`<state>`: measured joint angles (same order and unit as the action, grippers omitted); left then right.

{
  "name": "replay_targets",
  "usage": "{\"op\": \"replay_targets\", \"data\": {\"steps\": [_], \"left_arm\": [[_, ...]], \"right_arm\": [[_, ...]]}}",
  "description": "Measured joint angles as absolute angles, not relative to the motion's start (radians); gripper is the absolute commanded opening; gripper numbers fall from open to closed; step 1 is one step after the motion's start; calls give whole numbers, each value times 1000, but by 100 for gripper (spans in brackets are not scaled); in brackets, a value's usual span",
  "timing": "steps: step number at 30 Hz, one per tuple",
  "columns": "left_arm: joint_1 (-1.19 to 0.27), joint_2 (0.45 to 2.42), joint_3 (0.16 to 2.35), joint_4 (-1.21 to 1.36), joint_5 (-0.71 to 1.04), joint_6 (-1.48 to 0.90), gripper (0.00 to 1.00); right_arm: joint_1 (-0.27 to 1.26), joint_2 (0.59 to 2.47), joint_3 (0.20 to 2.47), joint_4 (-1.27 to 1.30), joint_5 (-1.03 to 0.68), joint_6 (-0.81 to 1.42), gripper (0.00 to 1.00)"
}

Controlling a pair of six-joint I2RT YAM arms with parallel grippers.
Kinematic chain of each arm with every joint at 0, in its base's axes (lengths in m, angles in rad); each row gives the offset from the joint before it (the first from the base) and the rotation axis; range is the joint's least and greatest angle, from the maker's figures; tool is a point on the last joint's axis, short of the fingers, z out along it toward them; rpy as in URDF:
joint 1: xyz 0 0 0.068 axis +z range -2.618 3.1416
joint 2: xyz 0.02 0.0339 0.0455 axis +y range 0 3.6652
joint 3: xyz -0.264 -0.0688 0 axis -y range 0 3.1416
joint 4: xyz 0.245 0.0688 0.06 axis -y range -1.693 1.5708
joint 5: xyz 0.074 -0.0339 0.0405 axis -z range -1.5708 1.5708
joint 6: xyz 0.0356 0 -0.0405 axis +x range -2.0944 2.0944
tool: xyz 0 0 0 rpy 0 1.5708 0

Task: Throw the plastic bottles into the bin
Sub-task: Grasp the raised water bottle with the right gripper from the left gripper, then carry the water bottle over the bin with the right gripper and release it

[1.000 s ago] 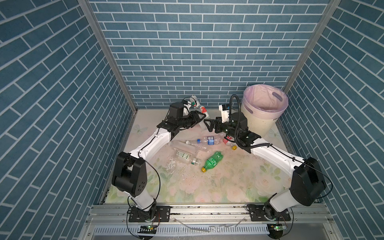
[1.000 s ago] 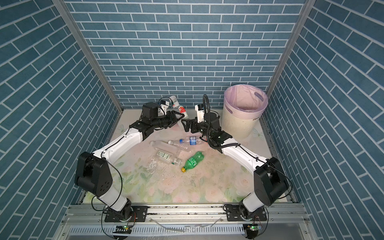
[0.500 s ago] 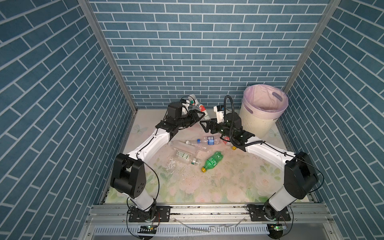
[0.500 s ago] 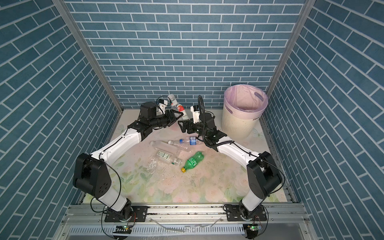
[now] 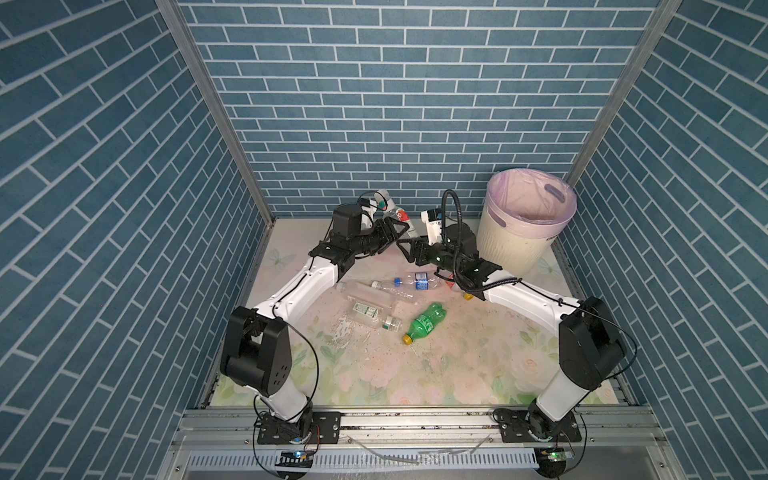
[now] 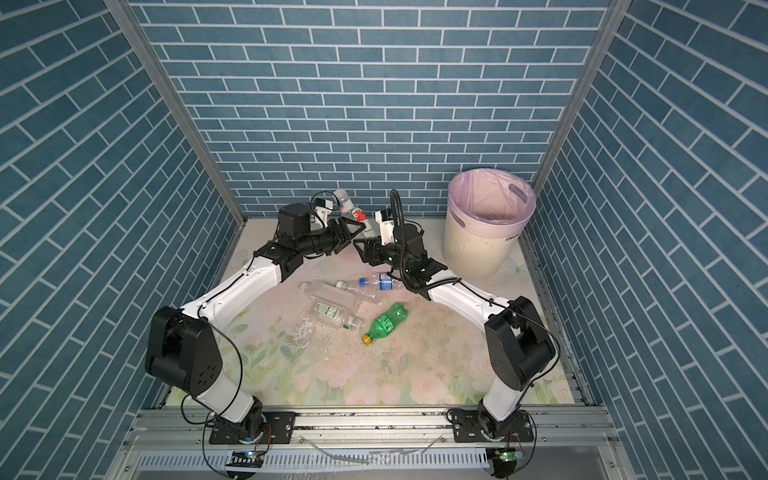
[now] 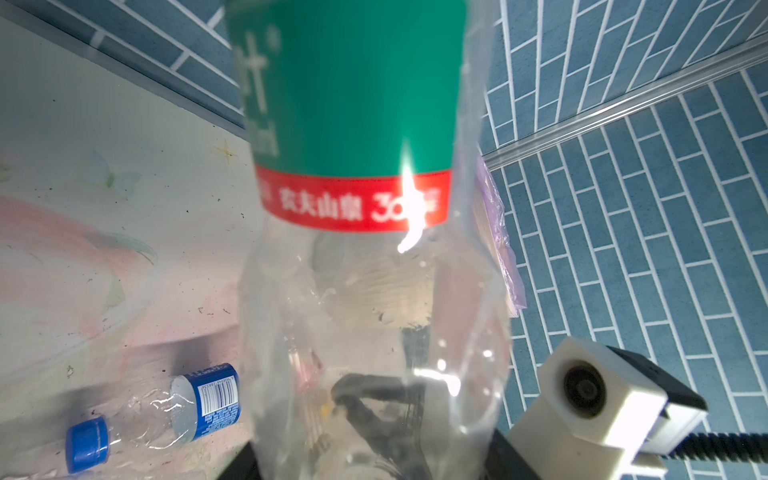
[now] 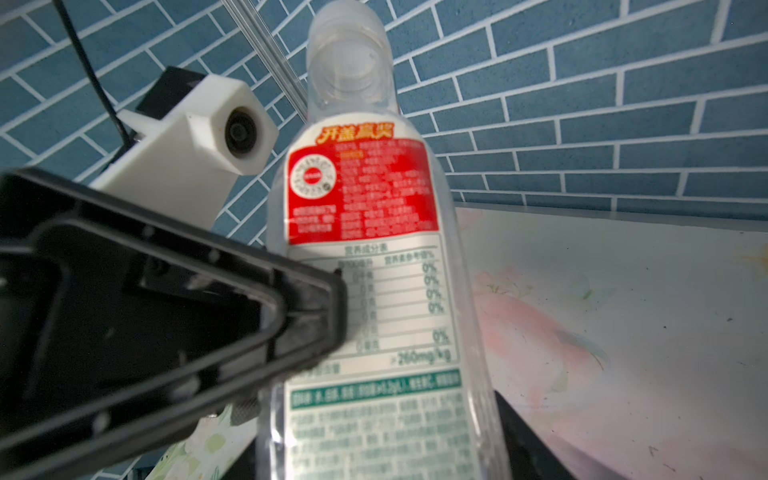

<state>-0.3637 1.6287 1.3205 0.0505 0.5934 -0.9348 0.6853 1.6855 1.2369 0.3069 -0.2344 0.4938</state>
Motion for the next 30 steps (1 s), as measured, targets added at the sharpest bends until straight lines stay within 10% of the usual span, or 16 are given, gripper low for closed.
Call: {"op": "replay_targets", "data": {"steps": [9, 30], "left_arm": [[-314, 1625, 1303, 84, 610, -971, 99], [-384, 1518, 1336, 65, 564, -876, 99]], "right_arm": [[683, 1685, 1235, 308, -223, 498, 54], [620, 1332, 1348, -193, 75, 327, 47]]}}
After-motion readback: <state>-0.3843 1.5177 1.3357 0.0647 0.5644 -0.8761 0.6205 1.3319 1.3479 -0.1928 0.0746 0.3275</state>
